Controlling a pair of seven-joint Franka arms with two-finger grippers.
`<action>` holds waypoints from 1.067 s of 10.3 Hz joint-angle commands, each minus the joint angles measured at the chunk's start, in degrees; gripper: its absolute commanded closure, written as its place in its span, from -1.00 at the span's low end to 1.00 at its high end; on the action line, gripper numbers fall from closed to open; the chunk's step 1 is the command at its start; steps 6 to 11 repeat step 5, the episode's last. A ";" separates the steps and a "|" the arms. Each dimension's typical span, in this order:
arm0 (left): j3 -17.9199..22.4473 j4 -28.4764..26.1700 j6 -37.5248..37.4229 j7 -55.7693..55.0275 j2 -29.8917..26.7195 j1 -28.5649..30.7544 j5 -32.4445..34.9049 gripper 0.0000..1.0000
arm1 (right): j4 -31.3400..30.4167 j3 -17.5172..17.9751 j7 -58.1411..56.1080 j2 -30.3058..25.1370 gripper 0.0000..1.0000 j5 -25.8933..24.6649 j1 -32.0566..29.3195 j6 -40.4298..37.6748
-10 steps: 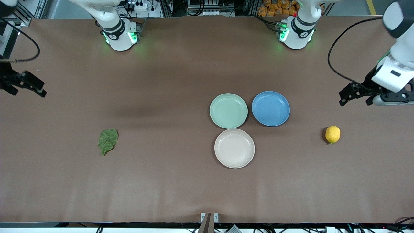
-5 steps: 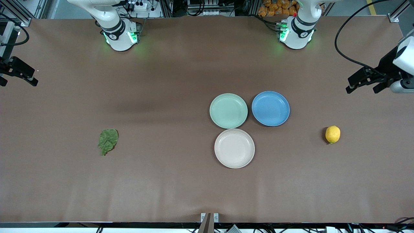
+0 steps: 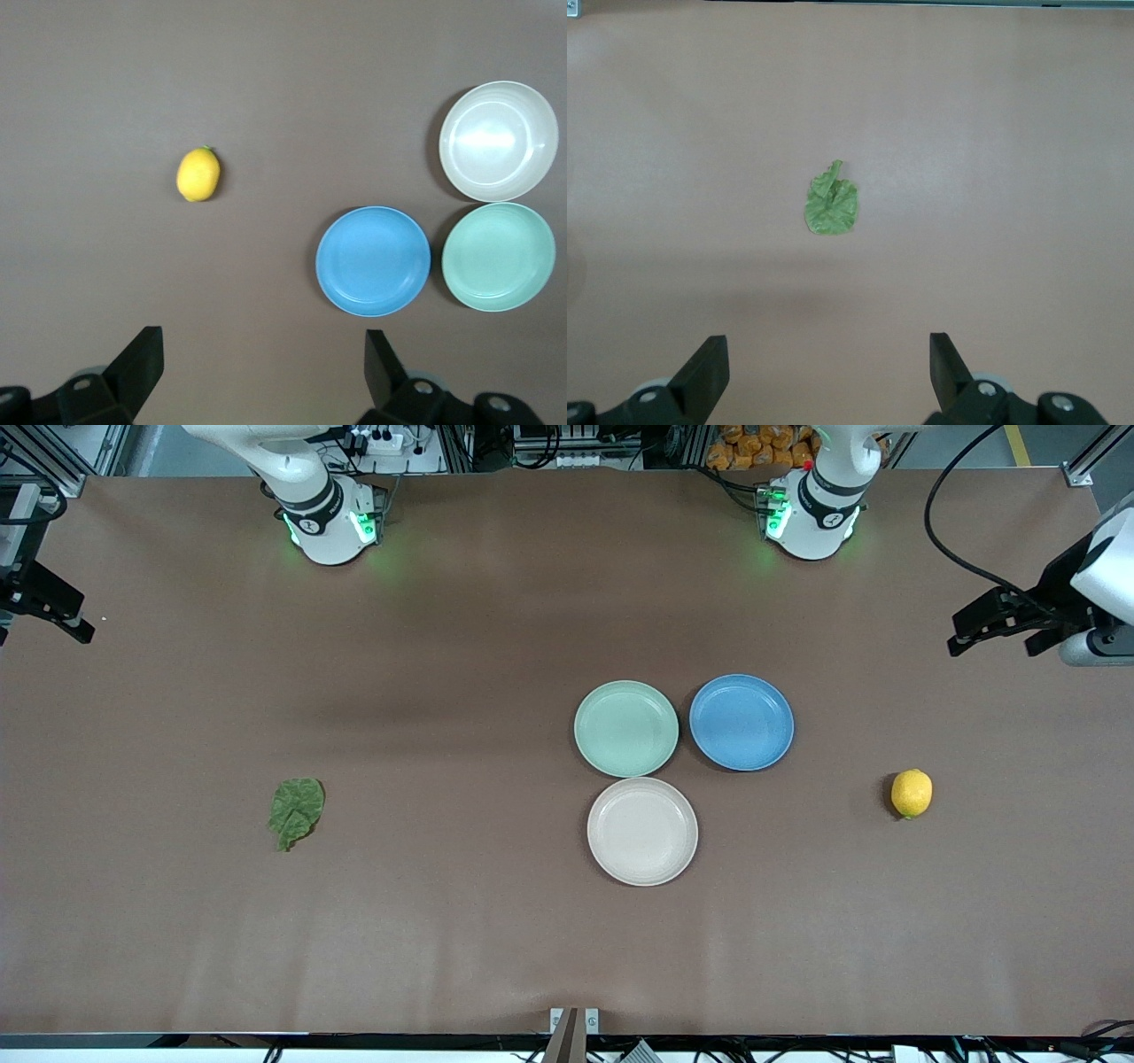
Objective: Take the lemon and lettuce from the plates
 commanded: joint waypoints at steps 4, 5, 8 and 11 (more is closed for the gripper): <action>-1.15 2.04 -1.61 0.18 0.38 0.28 2.33 -1.00 | 0.24 0.05 -0.38 -0.54 -1.00 0.61 0.66 -1.11; -1.15 2.04 -1.61 0.18 0.37 0.28 2.24 -1.00 | -0.11 -0.47 -0.38 -0.28 -1.00 0.52 0.92 -1.11; -1.15 2.04 -1.61 0.18 0.37 0.28 2.24 -1.00 | -0.11 -0.47 -0.38 -0.28 -1.00 0.52 0.92 -1.11; -1.15 2.04 -1.61 0.18 0.37 0.28 2.24 -1.00 | -0.11 -0.47 -0.38 -0.28 -1.00 0.52 0.92 -1.11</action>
